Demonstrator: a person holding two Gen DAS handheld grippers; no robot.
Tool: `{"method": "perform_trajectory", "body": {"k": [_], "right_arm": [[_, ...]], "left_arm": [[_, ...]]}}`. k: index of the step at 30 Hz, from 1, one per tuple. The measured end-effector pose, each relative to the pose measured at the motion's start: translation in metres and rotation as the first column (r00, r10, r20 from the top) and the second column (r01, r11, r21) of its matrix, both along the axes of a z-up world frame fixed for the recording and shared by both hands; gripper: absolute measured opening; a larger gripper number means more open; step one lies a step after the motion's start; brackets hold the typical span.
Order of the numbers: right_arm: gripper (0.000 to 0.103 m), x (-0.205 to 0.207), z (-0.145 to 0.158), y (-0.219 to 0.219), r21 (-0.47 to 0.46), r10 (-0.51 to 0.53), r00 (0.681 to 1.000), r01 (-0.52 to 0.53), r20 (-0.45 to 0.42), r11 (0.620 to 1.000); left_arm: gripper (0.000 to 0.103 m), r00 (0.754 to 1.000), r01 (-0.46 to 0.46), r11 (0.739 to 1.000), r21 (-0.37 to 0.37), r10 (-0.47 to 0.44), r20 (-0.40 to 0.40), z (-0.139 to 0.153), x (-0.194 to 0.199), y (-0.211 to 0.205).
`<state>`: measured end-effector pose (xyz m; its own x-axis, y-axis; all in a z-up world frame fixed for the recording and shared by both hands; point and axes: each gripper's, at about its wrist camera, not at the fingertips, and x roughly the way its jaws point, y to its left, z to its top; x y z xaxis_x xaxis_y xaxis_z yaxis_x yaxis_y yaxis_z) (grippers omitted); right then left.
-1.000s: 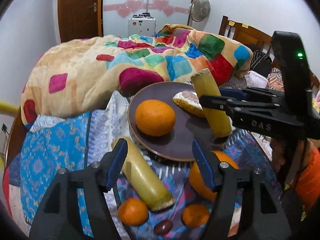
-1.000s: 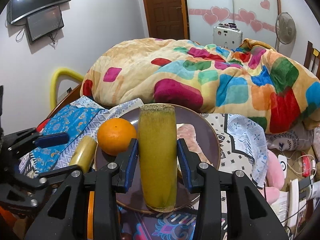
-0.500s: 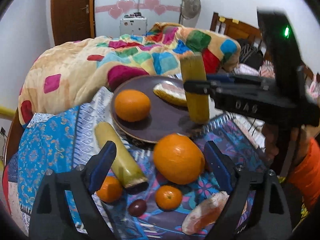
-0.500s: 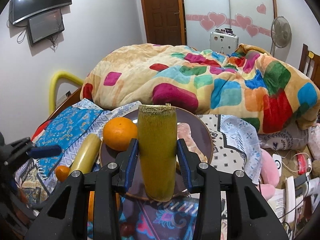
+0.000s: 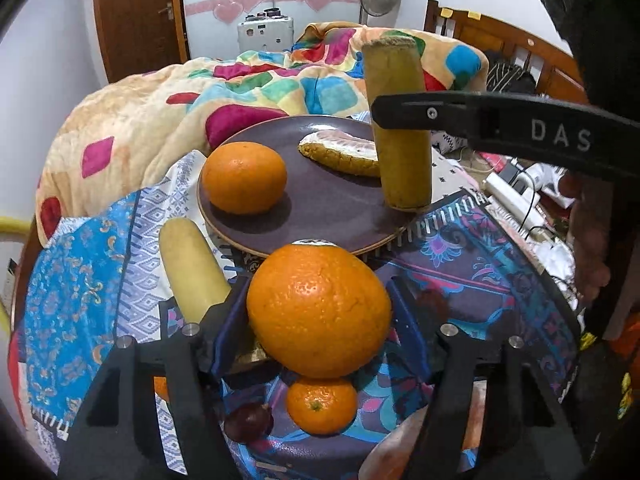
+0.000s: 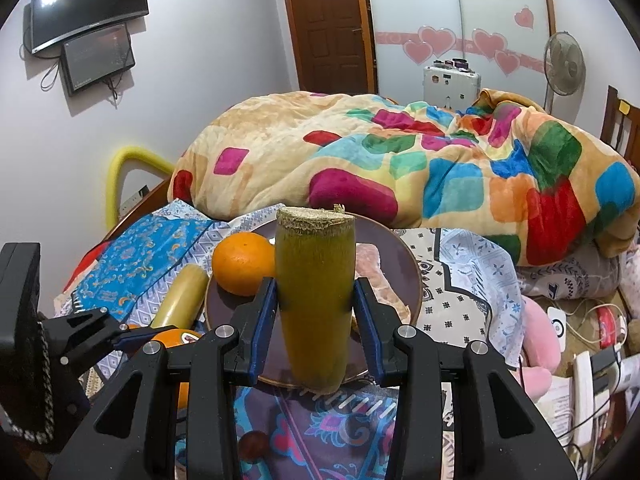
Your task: Organize fruits
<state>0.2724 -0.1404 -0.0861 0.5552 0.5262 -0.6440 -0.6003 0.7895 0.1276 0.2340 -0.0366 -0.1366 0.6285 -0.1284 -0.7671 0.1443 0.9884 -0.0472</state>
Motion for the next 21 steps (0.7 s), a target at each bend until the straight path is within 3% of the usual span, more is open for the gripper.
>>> {"method": "perform_trajectory", "body": {"k": [12, 18, 21], "right_arm": [[0.036, 0.009, -0.013, 0.007, 0.005, 0.011, 0.999, -0.01, -0.04, 1.0], [0.036, 0.016, -0.031, -0.002, -0.01, -0.009, 0.995, 0.009, -0.101, 1.0], [0.036, 0.017, -0.03, -0.012, 0.003, -0.022, 0.993, 0.022, -0.112, 1.0]], "left_arm": [[0.067, 0.995, -0.057, 0.996, -0.065, 0.063, 0.082, 0.033, 0.016, 0.025], [0.067, 0.997, -0.057, 0.995, -0.084, 0.06, 0.038, 0.022, 0.042, 0.023], [0.067, 0.997, -0.071, 0.996, -0.057, 0.073, 0.031, 0.015, 0.051, 0.02]]}}
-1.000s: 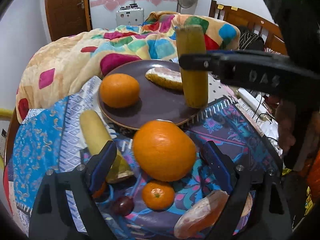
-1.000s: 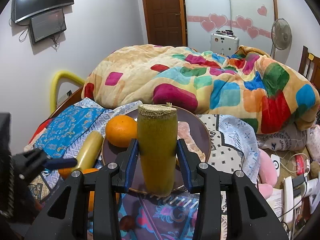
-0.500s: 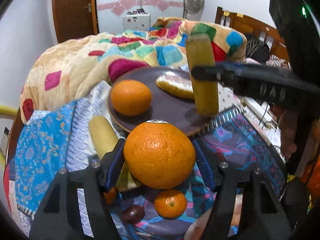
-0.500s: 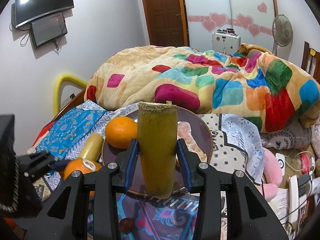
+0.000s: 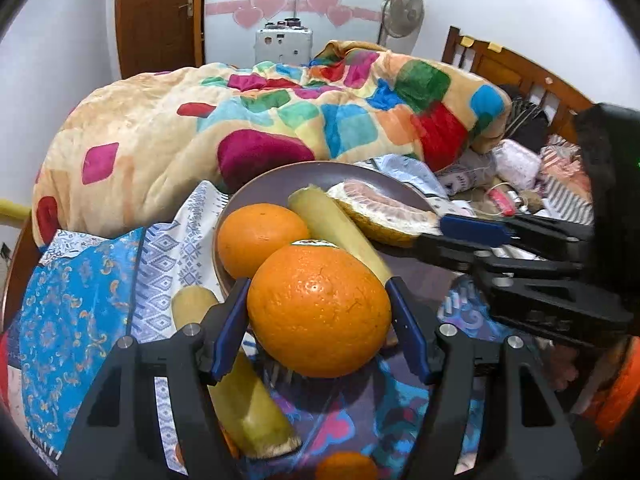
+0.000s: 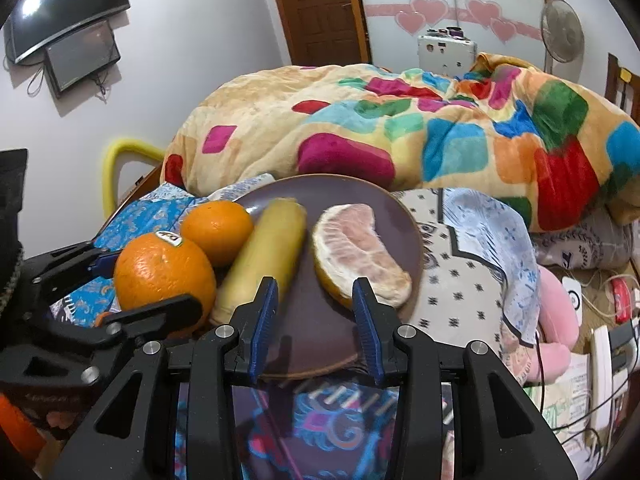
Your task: Organize fruits
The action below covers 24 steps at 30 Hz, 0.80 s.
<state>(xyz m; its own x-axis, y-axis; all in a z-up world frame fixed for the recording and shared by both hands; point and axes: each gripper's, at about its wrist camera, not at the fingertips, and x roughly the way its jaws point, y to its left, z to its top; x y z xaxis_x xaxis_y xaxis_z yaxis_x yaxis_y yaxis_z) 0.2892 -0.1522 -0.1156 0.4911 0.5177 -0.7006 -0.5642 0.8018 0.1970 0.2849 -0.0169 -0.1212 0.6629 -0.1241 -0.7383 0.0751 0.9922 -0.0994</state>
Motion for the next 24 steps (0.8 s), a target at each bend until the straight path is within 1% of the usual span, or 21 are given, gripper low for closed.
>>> {"method": "perform_trajectory", "body": {"k": [2, 7, 9, 11, 12, 15, 19, 24], "right_arm": [[0.036, -0.001, 0.003, -0.005, 0.002, -0.007, 1.0, 0.007, 0.003, 1.0], [0.036, -0.009, 0.008, -0.007, -0.006, -0.005, 0.999, 0.006, 0.031, 1.0], [0.036, -0.013, 0.009, -0.008, -0.007, -0.001, 0.999, 0.001, 0.038, 1.0], [0.036, -0.018, 0.011, -0.008, -0.017, 0.0, 0.999, 0.001, 0.051, 1.0], [0.036, -0.019, 0.012, -0.009, -0.02, 0.001, 0.998, 0.0, 0.056, 1.0], [0.036, -0.026, 0.017, -0.011, -0.015, 0.0, 0.998, 0.0, 0.06, 1.0], [0.036, -0.035, 0.027, -0.013, 0.0, -0.004, 0.998, 0.004, 0.067, 1.0], [0.036, -0.059, 0.041, -0.014, 0.014, -0.005, 0.996, 0.004, 0.089, 1.0]], "left_arm": [[0.067, 1.0, 0.003, 1.0, -0.003, -0.003, -0.012, -0.004, 0.004, -0.001], [0.068, 1.0, 0.003, 0.999, 0.046, -0.002, -0.029, -0.005, 0.006, -0.008], [0.068, 0.999, 0.0, 0.999, 0.045, 0.002, -0.039, -0.004, 0.008, -0.008], [0.07, 1.0, -0.013, 0.999, 0.044, 0.014, -0.024, 0.0, 0.006, -0.006], [0.073, 1.0, -0.022, 0.999, 0.048, 0.023, -0.006, 0.005, 0.003, -0.005], [0.088, 0.996, -0.063, 0.996, 0.062, 0.06, 0.059, 0.021, -0.009, -0.001], [0.088, 0.993, -0.069, 0.996, 0.06, 0.063, 0.095, 0.037, -0.027, 0.005], [0.089, 0.989, -0.08, 0.994, 0.072, 0.07, 0.13, 0.056, -0.059, 0.013]]}}
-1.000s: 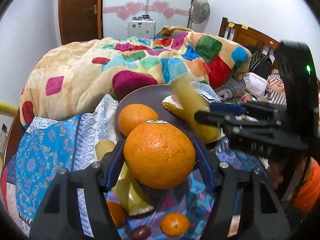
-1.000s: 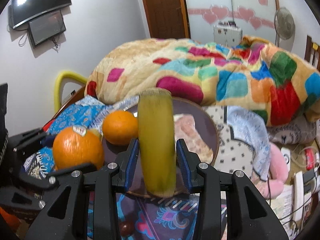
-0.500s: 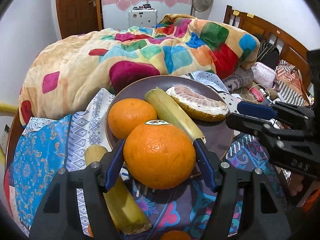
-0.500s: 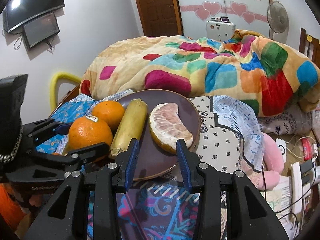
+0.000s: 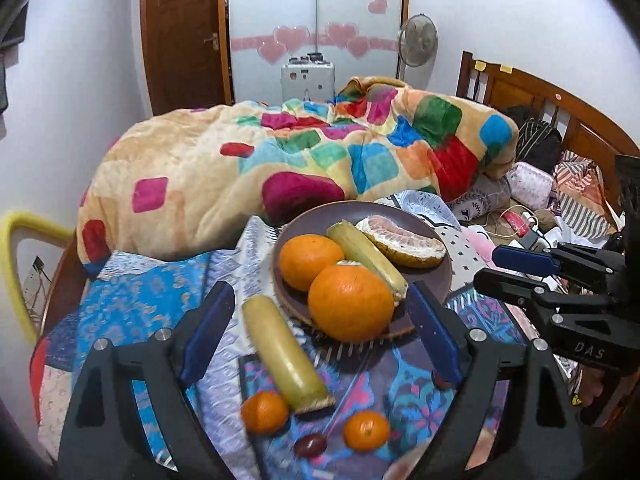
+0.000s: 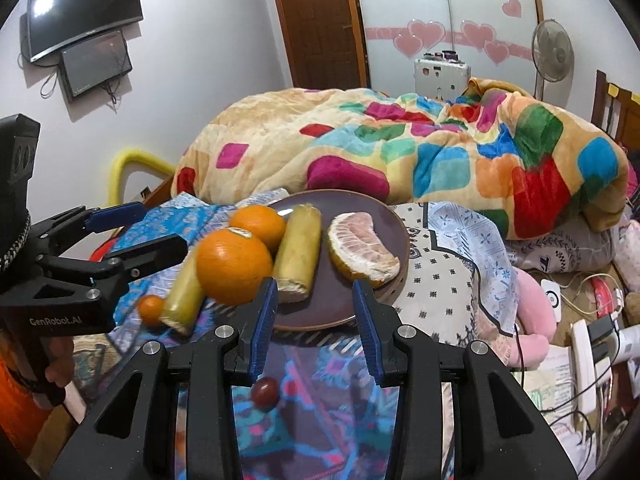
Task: Organize fruits
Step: 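Open the right tool and reach for the large pink pomelo wedge, then grasp the pomelo wedge with the right tool while the left tool grasps a small mandarin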
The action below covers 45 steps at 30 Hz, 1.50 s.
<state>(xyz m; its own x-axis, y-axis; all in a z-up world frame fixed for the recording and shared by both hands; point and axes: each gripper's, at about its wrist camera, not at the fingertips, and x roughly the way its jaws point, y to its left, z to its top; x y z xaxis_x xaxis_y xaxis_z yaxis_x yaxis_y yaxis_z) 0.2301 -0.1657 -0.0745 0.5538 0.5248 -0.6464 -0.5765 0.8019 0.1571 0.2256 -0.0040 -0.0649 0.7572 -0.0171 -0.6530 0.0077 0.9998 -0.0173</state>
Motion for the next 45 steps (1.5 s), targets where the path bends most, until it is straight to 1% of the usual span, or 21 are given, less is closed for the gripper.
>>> {"method": "perform_trajectory", "body": {"k": [4, 6, 9, 10, 11, 17, 19, 25, 27, 28, 30, 33, 34, 37, 41, 45], "right_arm": [[0.045, -0.025, 0.008, 0.001, 0.003, 0.007, 1.0, -0.007, 0.026, 1.0], [0.046, -0.037, 0.01, 0.001, 0.002, 0.012, 0.999, -0.012, 0.037, 1.0], [0.05, -0.056, 0.008, 0.0, 0.004, 0.019, 0.999, -0.019, 0.044, 1.0], [0.053, -0.06, 0.006, 0.0, 0.005, 0.019, 0.999, -0.019, 0.043, 1.0], [0.055, -0.064, 0.002, 0.0, 0.003, 0.019, 0.999, -0.019, 0.039, 1.0], [0.055, -0.085, -0.028, 0.008, -0.042, 0.06, 0.998, -0.061, -0.01, 0.997], [0.055, -0.091, -0.044, 0.012, -0.071, 0.072, 0.997, -0.074, -0.033, 0.995], [0.055, -0.097, -0.074, 0.025, -0.155, 0.099, 0.993, -0.108, -0.064, 0.982], [0.062, -0.097, -0.074, 0.027, -0.171, 0.1, 0.994, -0.104, -0.033, 0.98], [0.065, -0.095, -0.074, 0.027, -0.167, 0.101, 0.994, -0.106, -0.037, 0.98], [0.067, -0.088, -0.075, 0.026, -0.142, 0.108, 0.993, -0.115, -0.055, 0.983], [0.061, -0.09, -0.076, 0.031, -0.145, 0.114, 0.993, -0.117, -0.029, 0.982], [0.052, -0.091, -0.076, 0.032, -0.136, 0.122, 0.992, -0.125, -0.028, 0.983], [0.041, -0.093, -0.076, 0.034, -0.127, 0.118, 0.993, -0.12, -0.022, 0.985], [0.037, -0.096, -0.076, 0.03, -0.107, 0.103, 0.994, -0.105, -0.017, 0.989], [0.037, -0.099, -0.071, 0.021, -0.088, 0.077, 0.997, -0.077, 0.0, 0.993]], "left_arm": [[0.093, 1.0, -0.001, 1.0, 0.015, 0.0, 0.021, 0.009, -0.031, 0.005], [0.095, 1.0, 0.001, 1.0, 0.022, -0.001, 0.025, 0.01, -0.048, 0.008], [0.098, 0.999, -0.004, 1.0, 0.031, 0.003, 0.038, 0.009, -0.073, 0.01], [0.1, 0.999, -0.005, 1.0, 0.03, 0.004, 0.041, 0.008, -0.078, 0.011], [0.1, 0.999, -0.005, 1.0, 0.025, 0.004, 0.04, 0.005, -0.088, 0.012], [0.1, 1.0, -0.008, 1.0, 0.005, 0.008, -0.007, -0.02, -0.113, 0.019], [0.1, 1.0, -0.007, 1.0, -0.01, 0.007, -0.028, -0.029, -0.117, 0.021], [0.1, 0.994, -0.021, 0.999, -0.049, 0.016, -0.105, -0.061, -0.127, 0.028], [0.1, 0.992, -0.032, 0.998, -0.056, 0.025, -0.12, -0.069, -0.13, 0.03], [0.1, 0.992, -0.035, 0.998, -0.058, 0.027, -0.126, -0.072, -0.132, 0.031], [0.1, 0.99, -0.044, 0.997, -0.059, 0.035, -0.138, -0.078, -0.133, 0.034], [0.1, 0.988, -0.053, 0.996, -0.069, 0.043, -0.146, -0.083, -0.134, 0.036], [0.1, 0.988, -0.054, 0.996, -0.072, 0.043, -0.148, -0.084, -0.133, 0.038], [0.1, 0.988, -0.054, 0.996, -0.077, 0.042, -0.151, -0.086, -0.13, 0.038], [0.1, 0.991, -0.052, 0.997, -0.064, 0.044, -0.13, -0.079, -0.126, 0.038], [0.1, 0.992, -0.062, 0.997, -0.053, 0.055, -0.112, -0.074, -0.115, 0.042]]}}
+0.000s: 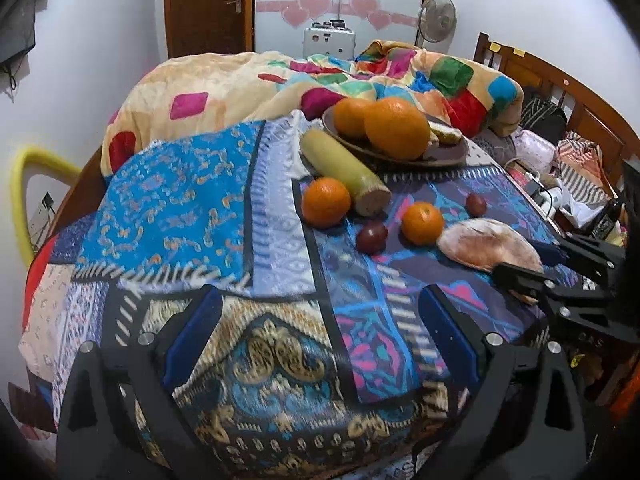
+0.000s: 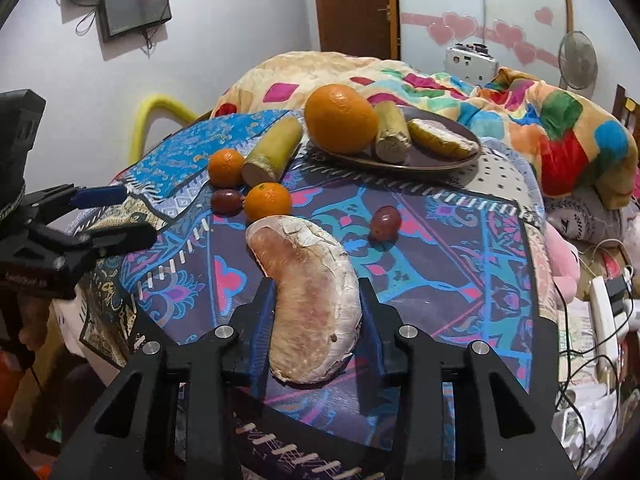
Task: Organize fruits
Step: 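Grasp the pomelo wedge with the right tool while the left tool grasps a small mandarin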
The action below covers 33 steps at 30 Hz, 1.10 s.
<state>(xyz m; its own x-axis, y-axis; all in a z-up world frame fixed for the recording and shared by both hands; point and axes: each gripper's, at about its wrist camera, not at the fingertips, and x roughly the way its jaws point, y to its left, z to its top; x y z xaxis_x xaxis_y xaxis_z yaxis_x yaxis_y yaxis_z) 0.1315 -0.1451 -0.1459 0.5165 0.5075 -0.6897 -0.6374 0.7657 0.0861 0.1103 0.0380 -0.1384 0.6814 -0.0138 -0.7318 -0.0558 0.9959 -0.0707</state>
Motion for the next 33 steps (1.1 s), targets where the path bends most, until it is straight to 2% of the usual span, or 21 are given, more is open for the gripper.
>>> {"method": "perform_trajectory", "body": {"k": [5, 10, 17, 23, 24, 25, 33], "right_arm": [[0.037, 0.007, 0.012, -0.015, 0.04, -0.033, 0.999, 0.033, 0.011, 0.999], [0.037, 0.021, 0.023, -0.024, 0.044, -0.066, 0.997, 0.064, 0.04, 0.997], [0.037, 0.039, 0.027, -0.031, 0.057, -0.095, 0.994, 0.092, 0.054, 0.994], [0.037, 0.053, 0.022, -0.035, 0.075, -0.11, 0.993, 0.107, 0.038, 0.991], [0.037, 0.055, 0.022, -0.035, 0.078, -0.112, 0.993, 0.109, 0.034, 0.991], [0.037, 0.056, 0.022, -0.035, 0.081, -0.113, 0.993, 0.11, 0.033, 0.991], [0.037, 0.058, 0.032, -0.037, 0.093, -0.124, 0.991, 0.118, 0.059, 0.989]], "left_arm": [[0.099, 1.0, -0.006, 1.0, -0.009, 0.006, 0.002, 0.003, 0.019, 0.007], [0.08, 1.0, -0.003, 1.0, -0.008, 0.003, -0.01, 0.003, 0.047, 0.01], [0.06, 0.998, 0.028, 0.999, 0.027, -0.026, -0.052, -0.012, 0.077, 0.006], [0.045, 0.997, 0.061, 0.998, 0.035, -0.06, -0.043, -0.017, 0.079, 0.001], [0.037, 0.997, 0.07, 0.997, 0.035, -0.069, -0.039, -0.017, 0.078, 0.0], [0.035, 0.997, 0.076, 0.996, 0.037, -0.075, -0.035, -0.016, 0.078, -0.001], [0.034, 0.998, 0.062, 0.997, 0.042, -0.061, -0.015, -0.006, 0.072, 0.002]]}}
